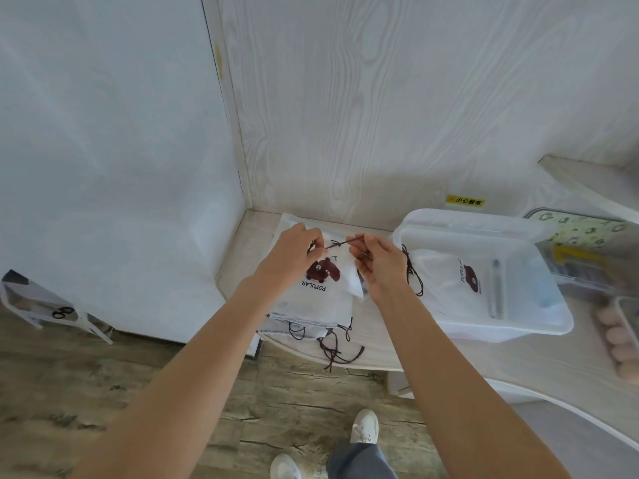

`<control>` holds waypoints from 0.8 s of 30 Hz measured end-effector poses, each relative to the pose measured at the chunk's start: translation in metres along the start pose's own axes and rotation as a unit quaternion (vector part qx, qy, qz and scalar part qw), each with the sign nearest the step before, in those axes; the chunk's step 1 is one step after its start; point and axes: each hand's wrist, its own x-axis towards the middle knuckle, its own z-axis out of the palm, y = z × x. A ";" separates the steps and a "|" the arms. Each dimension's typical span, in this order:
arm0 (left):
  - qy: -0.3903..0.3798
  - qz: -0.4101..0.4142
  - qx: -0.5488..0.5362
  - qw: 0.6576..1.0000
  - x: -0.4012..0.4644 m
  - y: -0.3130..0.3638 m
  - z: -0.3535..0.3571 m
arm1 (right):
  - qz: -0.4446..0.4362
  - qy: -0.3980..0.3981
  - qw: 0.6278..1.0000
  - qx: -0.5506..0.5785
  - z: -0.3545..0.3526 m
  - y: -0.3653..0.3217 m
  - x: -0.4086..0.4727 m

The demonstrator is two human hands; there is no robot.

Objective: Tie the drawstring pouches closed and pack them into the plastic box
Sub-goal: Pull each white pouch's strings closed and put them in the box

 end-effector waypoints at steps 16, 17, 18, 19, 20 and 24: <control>0.021 -0.043 -0.042 0.998 -0.009 -0.013 0.005 | -0.055 -0.011 0.978 -0.200 0.000 -0.017 -0.003; 0.010 -0.049 -0.047 0.998 -0.010 -0.013 0.007 | -0.056 -0.034 0.978 -0.198 0.003 -0.019 -0.004; -0.005 -0.058 -0.052 0.997 -0.011 -0.013 0.008 | -0.058 -0.065 0.979 -0.184 0.007 -0.020 -0.004; -0.019 -0.067 -0.060 0.996 -0.012 -0.012 0.009 | -0.062 -0.100 0.979 -0.164 0.010 -0.019 -0.005; -0.030 -0.073 -0.070 0.994 -0.012 -0.012 0.010 | -0.068 -0.130 0.978 -0.149 0.012 -0.018 -0.005; -0.070 -0.086 -0.101 0.989 -0.014 -0.011 0.007 | -0.077 -0.234 0.962 -0.115 0.011 -0.017 -0.001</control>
